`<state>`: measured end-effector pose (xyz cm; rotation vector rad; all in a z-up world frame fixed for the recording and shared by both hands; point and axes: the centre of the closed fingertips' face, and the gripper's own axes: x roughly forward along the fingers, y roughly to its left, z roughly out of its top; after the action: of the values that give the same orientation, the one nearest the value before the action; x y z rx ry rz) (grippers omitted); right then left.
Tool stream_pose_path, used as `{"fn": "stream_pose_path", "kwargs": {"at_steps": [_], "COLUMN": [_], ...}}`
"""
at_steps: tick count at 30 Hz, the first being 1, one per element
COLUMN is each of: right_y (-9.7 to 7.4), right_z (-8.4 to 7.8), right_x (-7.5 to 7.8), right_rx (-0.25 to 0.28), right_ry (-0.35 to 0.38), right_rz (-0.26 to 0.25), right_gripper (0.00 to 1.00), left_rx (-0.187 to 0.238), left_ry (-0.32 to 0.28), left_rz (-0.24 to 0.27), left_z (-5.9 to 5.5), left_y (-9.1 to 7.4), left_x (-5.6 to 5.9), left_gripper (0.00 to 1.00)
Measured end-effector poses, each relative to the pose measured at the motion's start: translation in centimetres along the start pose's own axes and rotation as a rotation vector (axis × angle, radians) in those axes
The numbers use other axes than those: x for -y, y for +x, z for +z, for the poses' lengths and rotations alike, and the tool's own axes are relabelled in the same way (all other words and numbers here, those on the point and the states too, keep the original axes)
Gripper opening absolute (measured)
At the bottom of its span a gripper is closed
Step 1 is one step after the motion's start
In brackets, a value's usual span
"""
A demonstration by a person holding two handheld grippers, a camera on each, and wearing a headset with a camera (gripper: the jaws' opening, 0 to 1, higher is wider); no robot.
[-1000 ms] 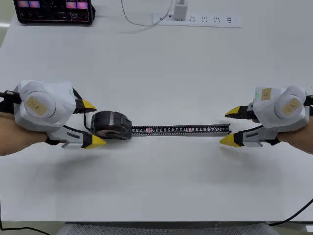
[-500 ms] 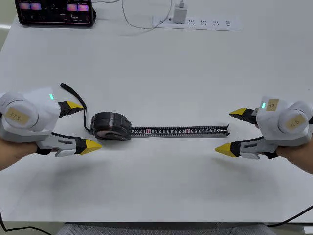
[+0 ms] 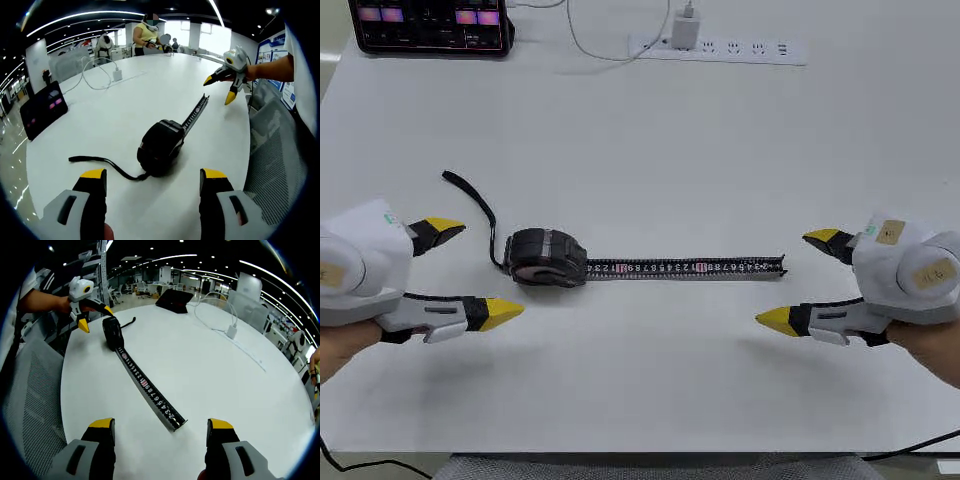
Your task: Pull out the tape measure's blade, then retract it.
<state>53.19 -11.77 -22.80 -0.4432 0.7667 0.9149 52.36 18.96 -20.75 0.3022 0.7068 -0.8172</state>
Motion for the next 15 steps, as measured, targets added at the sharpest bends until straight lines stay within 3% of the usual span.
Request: {"fn": "stream_pose_path", "kwargs": {"at_steps": [7, 15], "right_y": [-0.6, -0.8], "right_z": [-0.1, -0.1], "right_x": [-0.7, -1.4], "right_rx": [0.017, 0.05], "right_ry": [0.022, 0.052], "right_rz": [-0.012, -0.018], "right_gripper": [0.8, 0.85], "left_rx": [0.0, 0.023], "left_ry": [-0.031, -0.063], "left_rz": [0.005, 0.026], "left_z": [-0.9, -1.1], "left_y": [-0.1, -0.7], "left_x": [1.3, 2.1], "left_gripper": [0.79, 0.86]}}
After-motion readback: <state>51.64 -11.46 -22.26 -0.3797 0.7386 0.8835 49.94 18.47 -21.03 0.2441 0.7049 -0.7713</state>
